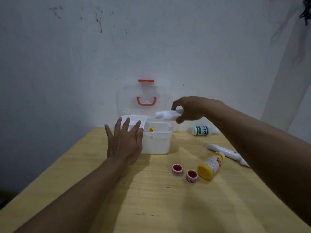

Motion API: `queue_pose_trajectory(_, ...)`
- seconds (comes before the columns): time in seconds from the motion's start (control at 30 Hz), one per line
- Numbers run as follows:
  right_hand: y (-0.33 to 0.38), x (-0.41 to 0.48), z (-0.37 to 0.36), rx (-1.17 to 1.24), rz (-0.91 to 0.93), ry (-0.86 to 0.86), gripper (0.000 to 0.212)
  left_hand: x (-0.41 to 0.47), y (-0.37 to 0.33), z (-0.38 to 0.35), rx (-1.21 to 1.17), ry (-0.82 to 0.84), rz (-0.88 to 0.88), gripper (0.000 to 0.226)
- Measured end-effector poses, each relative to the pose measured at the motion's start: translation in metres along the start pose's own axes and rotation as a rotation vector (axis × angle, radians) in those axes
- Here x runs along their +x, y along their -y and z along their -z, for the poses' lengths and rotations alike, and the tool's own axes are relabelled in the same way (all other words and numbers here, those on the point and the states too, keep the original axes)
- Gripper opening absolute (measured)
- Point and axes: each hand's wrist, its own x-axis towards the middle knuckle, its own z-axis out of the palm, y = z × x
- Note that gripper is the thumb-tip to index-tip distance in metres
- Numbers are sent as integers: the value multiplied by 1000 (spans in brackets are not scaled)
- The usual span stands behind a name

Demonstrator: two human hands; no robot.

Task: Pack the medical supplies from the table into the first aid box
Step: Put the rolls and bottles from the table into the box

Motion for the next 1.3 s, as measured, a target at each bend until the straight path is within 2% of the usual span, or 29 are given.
queue_pose_trajectory(0.2, 39, 12, 4, -76, 25, 210, 59, 2, 4, 0, -152, -36, 25, 57)
queue_pose_trajectory(0.33, 57, 16, 11, -237, 51, 273, 58, 3, 6, -4, -144, -37, 11, 58)
queue_pose_trajectory(0.47, 69, 23, 8, -281, 21, 290, 58, 4, 6, -6, -147, -43, 24, 59)
queue_pose_trajectory(0.63, 75, 31, 0, -195, -13, 292, 60, 4, 6, -6, -144, -34, 21, 59)
queue_pose_trajectory(0.93, 72, 38, -3, 67, -61, 324, 50, 6, 7, -9, -141, -21, 20, 60)
queue_pose_trajectory(1.07, 69, 35, 0, 100, -81, 339, 48, 6, 6, -7, -157, -19, 22, 59)
queue_pose_trajectory(1.3, 67, 30, -9, 99, -2, 235, 42, 5, 5, -5, -168, -22, 26, 59)
